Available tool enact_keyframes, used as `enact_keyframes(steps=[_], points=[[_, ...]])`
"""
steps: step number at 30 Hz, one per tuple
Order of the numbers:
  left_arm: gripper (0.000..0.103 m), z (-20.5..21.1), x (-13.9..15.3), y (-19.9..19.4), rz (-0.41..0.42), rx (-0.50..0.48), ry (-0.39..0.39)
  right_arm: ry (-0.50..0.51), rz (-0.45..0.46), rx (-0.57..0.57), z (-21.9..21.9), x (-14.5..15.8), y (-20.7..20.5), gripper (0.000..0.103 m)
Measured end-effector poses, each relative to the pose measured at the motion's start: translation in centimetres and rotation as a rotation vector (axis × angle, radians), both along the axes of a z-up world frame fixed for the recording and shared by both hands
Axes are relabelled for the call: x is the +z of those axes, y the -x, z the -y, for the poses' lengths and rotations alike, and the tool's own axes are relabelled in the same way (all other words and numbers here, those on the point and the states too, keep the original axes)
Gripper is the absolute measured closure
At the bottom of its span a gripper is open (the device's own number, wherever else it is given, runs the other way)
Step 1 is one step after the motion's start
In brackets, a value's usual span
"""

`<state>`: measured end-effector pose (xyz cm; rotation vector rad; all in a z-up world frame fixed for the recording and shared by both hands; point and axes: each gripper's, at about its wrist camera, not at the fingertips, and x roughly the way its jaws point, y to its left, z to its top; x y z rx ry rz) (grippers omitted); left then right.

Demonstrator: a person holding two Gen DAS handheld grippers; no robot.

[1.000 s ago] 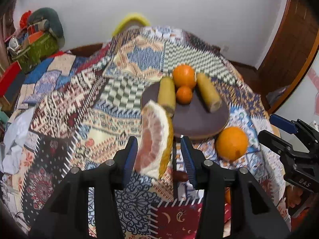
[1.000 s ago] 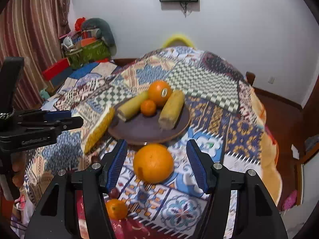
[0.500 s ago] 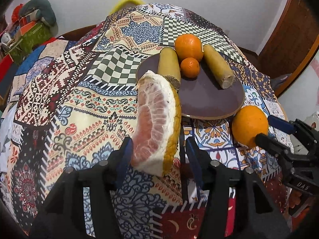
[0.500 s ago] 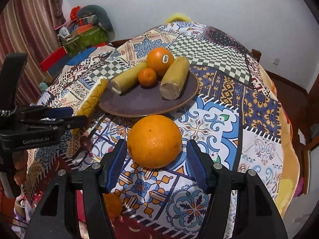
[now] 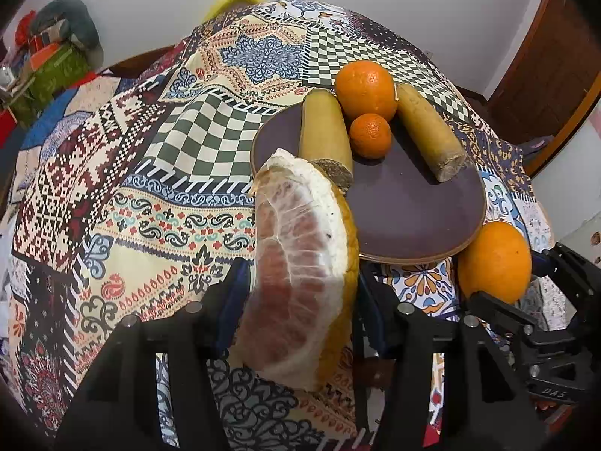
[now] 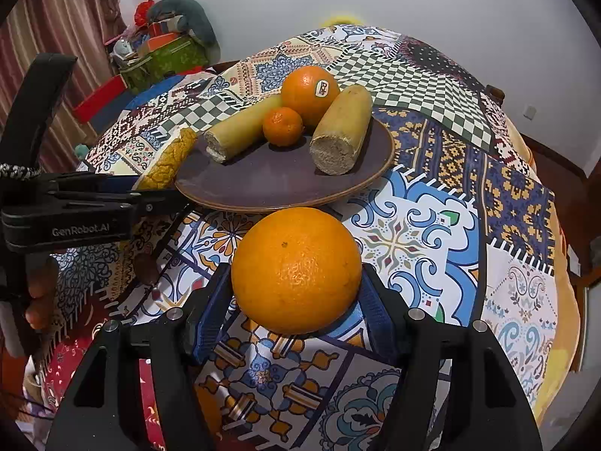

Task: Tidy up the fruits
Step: 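Grasp the pomelo segment with the left tool while the right tool grasps another large orange, then lift the pomelo segment with the left tool while the right tool lifts the orange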

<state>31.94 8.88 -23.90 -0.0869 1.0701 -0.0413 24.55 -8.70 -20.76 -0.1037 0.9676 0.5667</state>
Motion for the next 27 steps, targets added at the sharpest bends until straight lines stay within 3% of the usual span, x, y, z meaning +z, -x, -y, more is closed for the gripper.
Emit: enact_keyframes(steps=[10, 19, 21, 27], points=[[0.056, 0.0, 0.3, 0.7, 0.025, 0.002, -0.010, 0.008, 0.016, 0.003, -0.1, 0.3, 0.2, 0.042], [0.060, -0.8, 2.7, 2.7, 0.094, 0.017, -0.007, -0.016, 0.038, -0.004, 0.0, 1.7, 0.6, 0.042], [0.076, -0.9, 3.3, 3.0, 0.111, 0.014, -0.009, -0.025, 0.050, -0.004, 0.0, 2.3, 0.6, 0.042], [0.079, -1.0, 3.9, 3.4, 0.131, 0.015, -0.020, -0.043, 0.095, -0.010, 0.0, 4.1, 0.3, 0.042]])
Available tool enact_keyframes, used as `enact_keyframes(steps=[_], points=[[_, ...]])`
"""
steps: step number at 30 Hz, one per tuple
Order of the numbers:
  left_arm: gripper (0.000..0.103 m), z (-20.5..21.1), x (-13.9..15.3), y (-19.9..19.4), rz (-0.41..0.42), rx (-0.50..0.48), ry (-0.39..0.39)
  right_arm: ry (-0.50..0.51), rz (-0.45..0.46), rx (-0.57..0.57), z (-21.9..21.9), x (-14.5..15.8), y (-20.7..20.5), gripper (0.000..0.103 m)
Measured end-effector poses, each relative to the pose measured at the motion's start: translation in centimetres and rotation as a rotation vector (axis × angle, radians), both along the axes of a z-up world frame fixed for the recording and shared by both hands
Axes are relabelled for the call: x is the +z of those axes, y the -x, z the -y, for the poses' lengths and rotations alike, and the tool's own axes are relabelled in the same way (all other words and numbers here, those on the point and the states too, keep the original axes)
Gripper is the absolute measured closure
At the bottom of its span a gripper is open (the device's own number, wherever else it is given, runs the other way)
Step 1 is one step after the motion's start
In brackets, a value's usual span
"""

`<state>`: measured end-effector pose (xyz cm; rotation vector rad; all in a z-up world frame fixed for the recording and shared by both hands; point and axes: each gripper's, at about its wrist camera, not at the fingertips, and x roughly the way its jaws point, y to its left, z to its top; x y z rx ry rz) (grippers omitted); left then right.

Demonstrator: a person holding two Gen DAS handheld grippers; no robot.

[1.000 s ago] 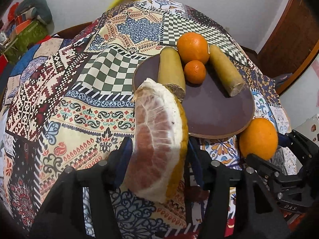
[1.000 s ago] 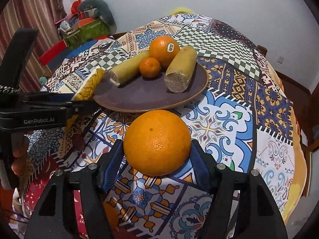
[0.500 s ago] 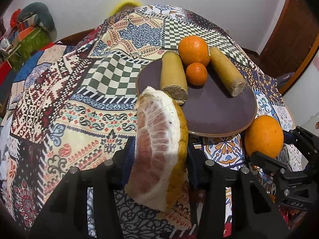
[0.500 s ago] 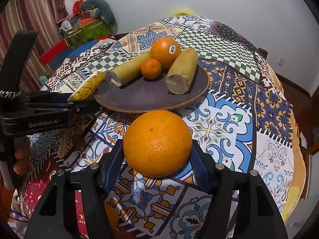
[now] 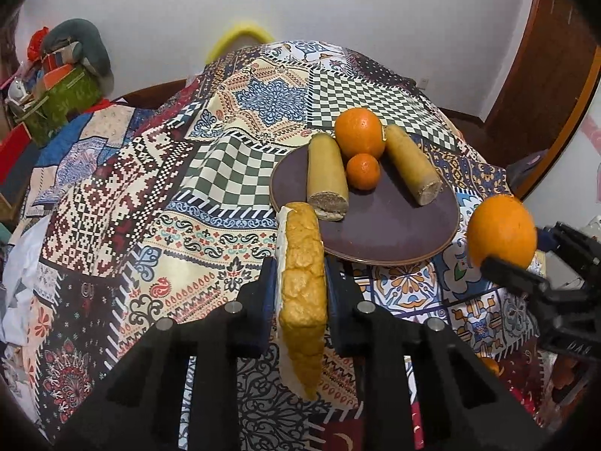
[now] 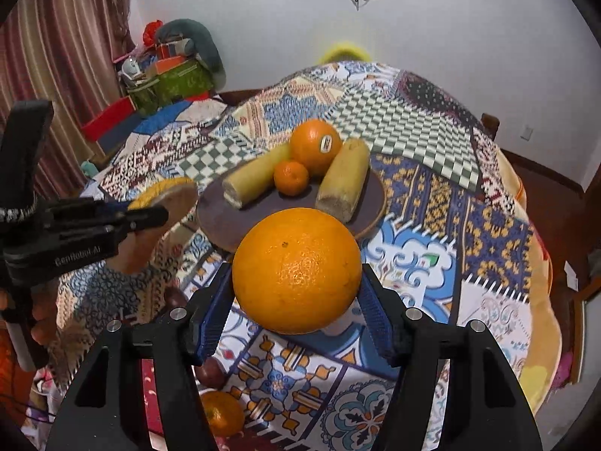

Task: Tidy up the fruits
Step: 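Lift the pomelo segment with the left tool while the right tool lifts the orange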

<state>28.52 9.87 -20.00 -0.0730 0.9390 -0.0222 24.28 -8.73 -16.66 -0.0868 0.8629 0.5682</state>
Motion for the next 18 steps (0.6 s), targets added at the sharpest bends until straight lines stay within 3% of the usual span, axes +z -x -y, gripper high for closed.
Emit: enact_keyframes(steps=[18], points=[[0.079, -0.1, 4.4, -1.5, 0.129, 0.002, 0.016, -0.027, 0.067, 0.004, -0.8, 2.0, -2.6, 0.042]])
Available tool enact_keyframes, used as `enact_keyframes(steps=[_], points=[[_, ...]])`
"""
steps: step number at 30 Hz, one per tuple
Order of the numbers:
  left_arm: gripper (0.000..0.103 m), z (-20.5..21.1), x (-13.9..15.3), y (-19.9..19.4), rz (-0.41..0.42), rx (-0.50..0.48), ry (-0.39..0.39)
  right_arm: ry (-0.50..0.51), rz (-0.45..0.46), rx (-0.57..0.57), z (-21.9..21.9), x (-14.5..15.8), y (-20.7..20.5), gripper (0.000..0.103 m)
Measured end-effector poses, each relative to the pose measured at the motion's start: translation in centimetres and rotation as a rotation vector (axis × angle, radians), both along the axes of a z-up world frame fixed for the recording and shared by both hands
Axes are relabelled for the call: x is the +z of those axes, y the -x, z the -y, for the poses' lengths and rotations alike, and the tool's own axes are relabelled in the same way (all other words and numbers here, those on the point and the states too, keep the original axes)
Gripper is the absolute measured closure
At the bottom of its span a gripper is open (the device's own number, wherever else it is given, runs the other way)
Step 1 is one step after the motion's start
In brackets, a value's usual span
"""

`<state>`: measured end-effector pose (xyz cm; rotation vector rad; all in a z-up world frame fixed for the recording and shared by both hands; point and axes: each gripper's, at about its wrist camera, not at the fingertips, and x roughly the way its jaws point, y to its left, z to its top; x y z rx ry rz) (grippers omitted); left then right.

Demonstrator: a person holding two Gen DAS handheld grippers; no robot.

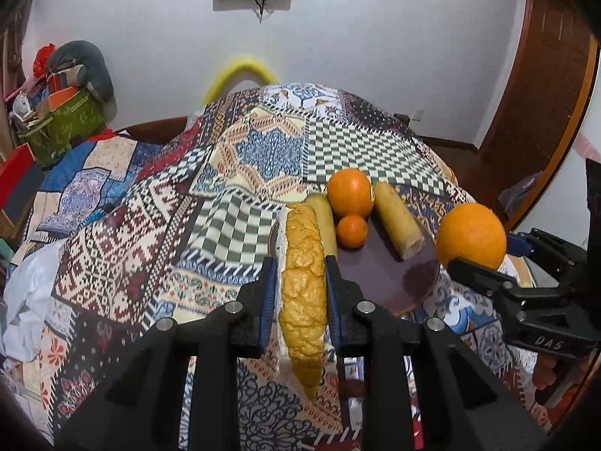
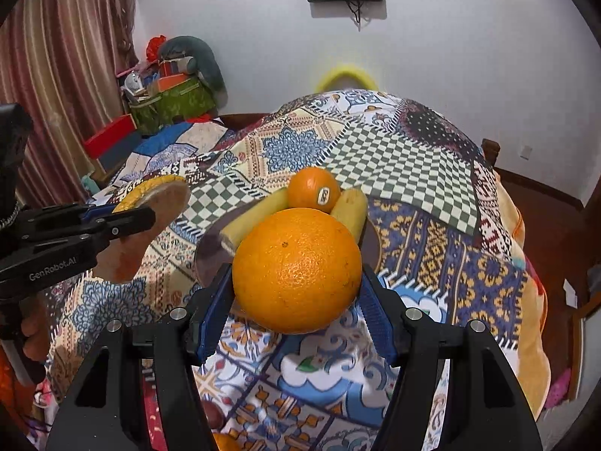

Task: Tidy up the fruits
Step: 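Lift the pomelo segment with the left tool while the right tool lifts the orange, then lower the pomelo segment onto the plate with the left tool while the right tool sets the orange there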

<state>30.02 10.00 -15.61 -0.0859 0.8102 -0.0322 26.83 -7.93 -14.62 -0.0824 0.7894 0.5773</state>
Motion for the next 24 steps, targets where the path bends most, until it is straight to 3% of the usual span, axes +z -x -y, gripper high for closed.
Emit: enact_keyframes(steps=[9, 24], points=[[0.079, 0.0, 0.0, -2.4, 0.016, -0.005, 0.009, 0.004, 0.002, 0.031, -1.7, -0.5, -2.0, 0.042], [0.079, 0.0, -3.1, -7.3, -0.042, 0.001, 0.052, 0.041, -0.051, 0.094, -3.9, -3.1, -4.1, 0.042]])
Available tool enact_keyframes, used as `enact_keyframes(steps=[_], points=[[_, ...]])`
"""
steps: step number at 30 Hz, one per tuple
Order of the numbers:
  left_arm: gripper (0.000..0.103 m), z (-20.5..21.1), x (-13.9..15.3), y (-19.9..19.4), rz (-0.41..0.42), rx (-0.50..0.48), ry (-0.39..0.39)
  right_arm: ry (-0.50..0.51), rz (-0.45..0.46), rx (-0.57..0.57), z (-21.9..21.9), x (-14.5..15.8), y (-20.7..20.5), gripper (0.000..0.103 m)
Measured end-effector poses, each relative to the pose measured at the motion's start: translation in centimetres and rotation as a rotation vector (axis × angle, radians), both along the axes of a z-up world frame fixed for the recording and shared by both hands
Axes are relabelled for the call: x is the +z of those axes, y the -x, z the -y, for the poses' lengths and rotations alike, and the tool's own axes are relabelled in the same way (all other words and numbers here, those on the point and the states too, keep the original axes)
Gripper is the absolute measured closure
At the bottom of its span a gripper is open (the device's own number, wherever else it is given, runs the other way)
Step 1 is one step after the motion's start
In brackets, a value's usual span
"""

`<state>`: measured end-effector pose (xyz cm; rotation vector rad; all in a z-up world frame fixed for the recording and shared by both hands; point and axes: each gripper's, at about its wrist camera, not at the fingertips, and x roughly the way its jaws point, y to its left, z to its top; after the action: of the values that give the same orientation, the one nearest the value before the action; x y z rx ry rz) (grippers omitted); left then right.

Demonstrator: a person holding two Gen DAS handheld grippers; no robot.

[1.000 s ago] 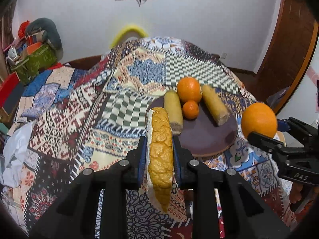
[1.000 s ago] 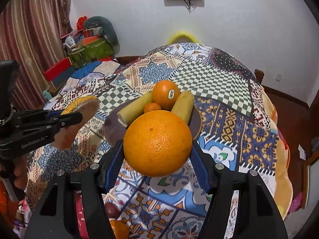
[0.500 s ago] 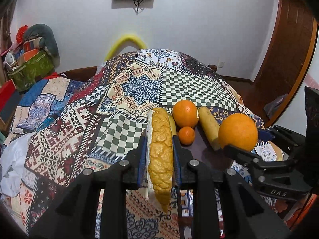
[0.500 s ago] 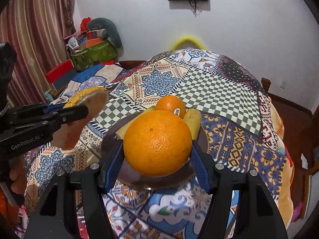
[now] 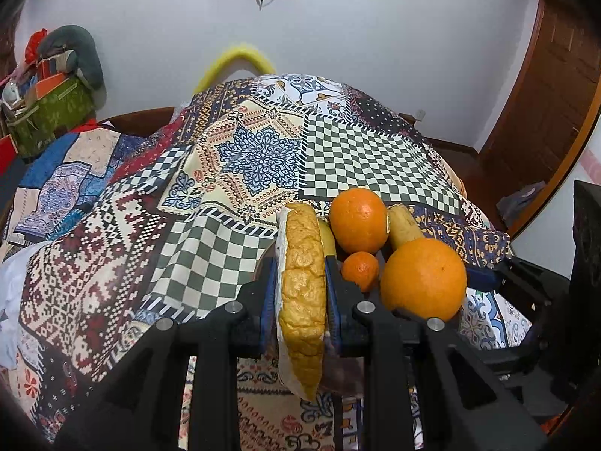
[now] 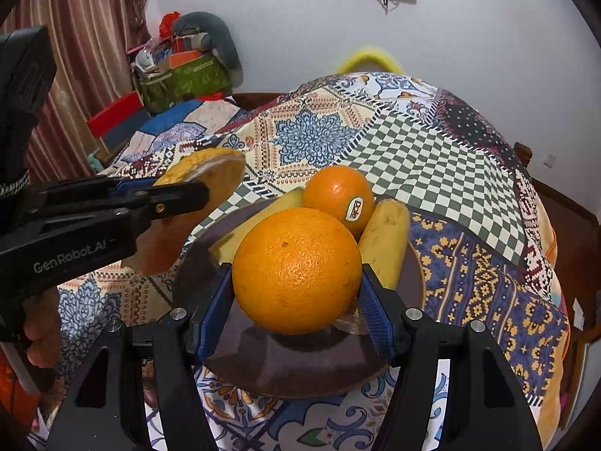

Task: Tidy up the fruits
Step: 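Lower the pomelo segment onto the plate with the left tool while the right tool sets the orange there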

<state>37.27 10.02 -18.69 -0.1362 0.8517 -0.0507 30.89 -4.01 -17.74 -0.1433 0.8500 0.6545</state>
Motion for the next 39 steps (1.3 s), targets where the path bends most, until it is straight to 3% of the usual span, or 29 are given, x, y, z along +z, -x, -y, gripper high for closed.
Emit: enact_keyframes(steps=[12, 20, 28, 39], points=[[0.078, 0.8, -1.2, -0.9, -0.052, -0.025, 0.004, 0.032, 0.008, 0.016, 0.0, -0.3, -0.2, 0.040], [0.074, 0.9, -0.9, -0.1, -0.057, -0.052, 0.050, -0.015, 0.021, 0.011, 0.9, 1.0, 0.1, 0.040], [0.074, 1.7, -0.4, 1.0, -0.052, -0.059, 0.009, -0.012, 0.046, -0.031, 2.3, 1.8, 0.6, 0.040], [0.074, 1.6, 3.3, 4.2, 0.008, -0.040, -0.013, -0.037, 0.067, -0.061, 3.6, 3.8, 2.5, 0.040]])
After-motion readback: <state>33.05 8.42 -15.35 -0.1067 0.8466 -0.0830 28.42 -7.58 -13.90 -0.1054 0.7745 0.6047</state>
